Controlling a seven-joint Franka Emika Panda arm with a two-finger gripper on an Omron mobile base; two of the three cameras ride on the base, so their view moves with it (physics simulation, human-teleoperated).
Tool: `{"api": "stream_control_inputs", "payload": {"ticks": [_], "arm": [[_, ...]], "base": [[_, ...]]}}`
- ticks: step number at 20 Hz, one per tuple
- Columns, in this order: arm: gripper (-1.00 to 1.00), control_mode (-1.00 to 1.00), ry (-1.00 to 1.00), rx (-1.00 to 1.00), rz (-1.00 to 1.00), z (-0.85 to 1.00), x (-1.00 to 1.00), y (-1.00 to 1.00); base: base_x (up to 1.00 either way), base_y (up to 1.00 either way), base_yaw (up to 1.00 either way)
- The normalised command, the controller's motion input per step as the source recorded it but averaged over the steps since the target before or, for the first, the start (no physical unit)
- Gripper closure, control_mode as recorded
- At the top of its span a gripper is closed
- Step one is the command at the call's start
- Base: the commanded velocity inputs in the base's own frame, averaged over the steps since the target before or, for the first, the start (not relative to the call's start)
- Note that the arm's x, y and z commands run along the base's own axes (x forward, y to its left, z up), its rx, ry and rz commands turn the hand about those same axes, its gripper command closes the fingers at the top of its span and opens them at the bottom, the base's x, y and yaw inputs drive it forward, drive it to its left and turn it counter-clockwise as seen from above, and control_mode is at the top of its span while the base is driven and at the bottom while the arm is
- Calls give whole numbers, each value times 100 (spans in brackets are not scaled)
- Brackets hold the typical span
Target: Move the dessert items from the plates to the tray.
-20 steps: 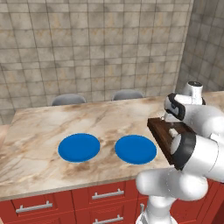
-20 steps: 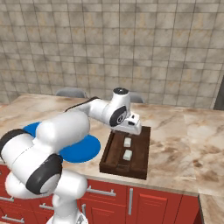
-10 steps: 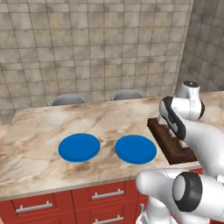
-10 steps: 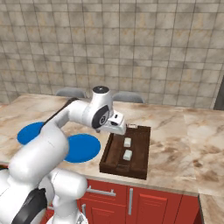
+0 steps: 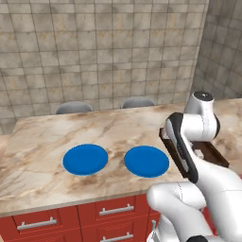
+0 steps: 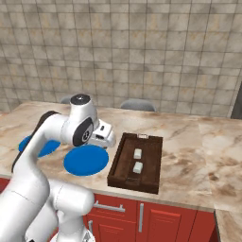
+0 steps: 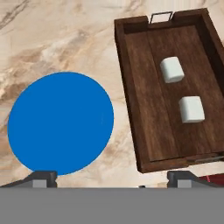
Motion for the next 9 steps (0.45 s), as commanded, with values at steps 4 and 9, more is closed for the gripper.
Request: {"api": "stream_control_inputs", "payload": {"ticks": [4, 9], "arm": [[-100, -100, -9, 0, 0, 34, -62, 52], [-100, -100, -7, 0, 0, 37, -62, 49]], "base": [[0, 0, 0], [0, 0, 0]]}}
